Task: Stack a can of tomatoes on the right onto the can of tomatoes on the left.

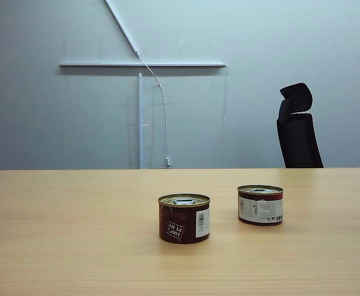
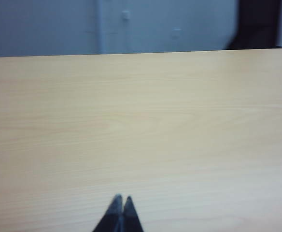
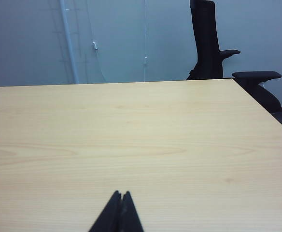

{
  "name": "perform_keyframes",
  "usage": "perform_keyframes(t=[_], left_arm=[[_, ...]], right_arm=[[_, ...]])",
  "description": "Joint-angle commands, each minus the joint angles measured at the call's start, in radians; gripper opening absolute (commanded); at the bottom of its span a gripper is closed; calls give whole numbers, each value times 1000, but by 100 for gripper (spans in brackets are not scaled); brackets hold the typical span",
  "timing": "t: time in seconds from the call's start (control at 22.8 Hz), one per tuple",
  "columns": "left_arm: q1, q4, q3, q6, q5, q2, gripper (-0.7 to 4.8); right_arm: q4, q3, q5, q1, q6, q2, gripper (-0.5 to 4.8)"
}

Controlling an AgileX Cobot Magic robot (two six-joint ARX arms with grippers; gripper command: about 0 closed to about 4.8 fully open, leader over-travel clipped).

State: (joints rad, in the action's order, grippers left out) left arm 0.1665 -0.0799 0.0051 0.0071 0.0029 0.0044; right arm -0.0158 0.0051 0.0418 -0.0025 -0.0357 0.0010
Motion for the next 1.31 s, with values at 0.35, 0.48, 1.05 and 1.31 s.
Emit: perform_keyframes(t=[0.35, 0.48, 1.05, 1.31], left_arm=[[395, 6, 3, 0, -3, 156, -4], [473, 6, 3, 0, -3, 178, -4], [603, 7, 3, 0, -3, 193, -4], [605, 8, 3, 0, -2, 213, -4]], right_arm=[[-111, 5, -53, 1, -261, -2, -8], [-108, 27, -107, 1, -261, 2, -8], [34, 217, -441, 34, -103, 325, 30], [33, 291, -432, 183, 19, 638, 318]])
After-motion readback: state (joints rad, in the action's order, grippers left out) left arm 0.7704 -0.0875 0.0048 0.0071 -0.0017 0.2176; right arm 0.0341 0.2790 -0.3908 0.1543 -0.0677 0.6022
